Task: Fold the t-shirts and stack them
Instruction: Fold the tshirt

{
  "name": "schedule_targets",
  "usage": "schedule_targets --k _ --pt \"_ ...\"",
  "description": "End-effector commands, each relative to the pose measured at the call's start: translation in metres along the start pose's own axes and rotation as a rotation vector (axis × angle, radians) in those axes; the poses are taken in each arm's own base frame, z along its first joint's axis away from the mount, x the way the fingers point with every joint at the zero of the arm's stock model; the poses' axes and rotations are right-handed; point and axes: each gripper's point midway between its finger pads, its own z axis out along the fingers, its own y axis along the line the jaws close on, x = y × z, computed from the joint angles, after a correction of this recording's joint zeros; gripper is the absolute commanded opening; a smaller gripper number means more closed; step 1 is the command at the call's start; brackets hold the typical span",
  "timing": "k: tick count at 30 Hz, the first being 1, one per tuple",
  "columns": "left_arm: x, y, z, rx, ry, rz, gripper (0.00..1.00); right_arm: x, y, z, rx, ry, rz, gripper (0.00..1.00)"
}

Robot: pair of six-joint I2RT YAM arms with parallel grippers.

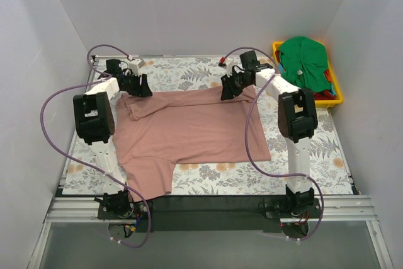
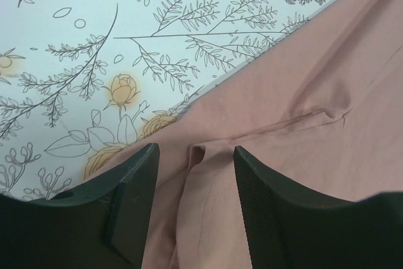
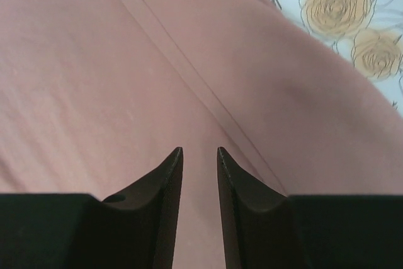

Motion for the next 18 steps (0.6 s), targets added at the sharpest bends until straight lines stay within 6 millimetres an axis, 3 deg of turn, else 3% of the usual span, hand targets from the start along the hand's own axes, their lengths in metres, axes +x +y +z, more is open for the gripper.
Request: schedule_targets --k 1,3,11,13,14,15,18 --pt "-0.020 -0.003 0.001 0.009 -0.041 0.047 0.49 -0.019 0.004 -0.033 0.029 -0.058 -0.020 0.34" --pt "-0.019 -0.006 0.003 0.016 -0.036 0.056 0.47 -0.016 -0.002 -0.041 0.047 -0.062 -0.011 0.34" --pt "-0.015 -0.036 -0.021 0.084 -0.028 0.099 0.04 -0.002 -0.024 -0.070 0.113 -0.064 0.012 0.34" --pt "-0.022 -0.048 -0.035 0.092 -0.049 0.126 0.00 -0.001 -0.030 -0.076 0.129 -0.068 0.018 0.34" --pt "-0.013 -0.053 -0.037 0.104 -0.037 0.124 0.00 -0.001 -0.029 -0.077 0.128 -0.069 0.019 0.34" --pt "-0.020 -0.062 -0.046 0.107 -0.057 0.150 0.00 -0.001 -0.031 -0.080 0.131 -0.070 0.022 0.34" --pt "-0.013 -0.080 -0.059 0.135 -0.057 0.159 0.00 0.001 -0.030 -0.082 0.132 -0.069 0.022 0.34"
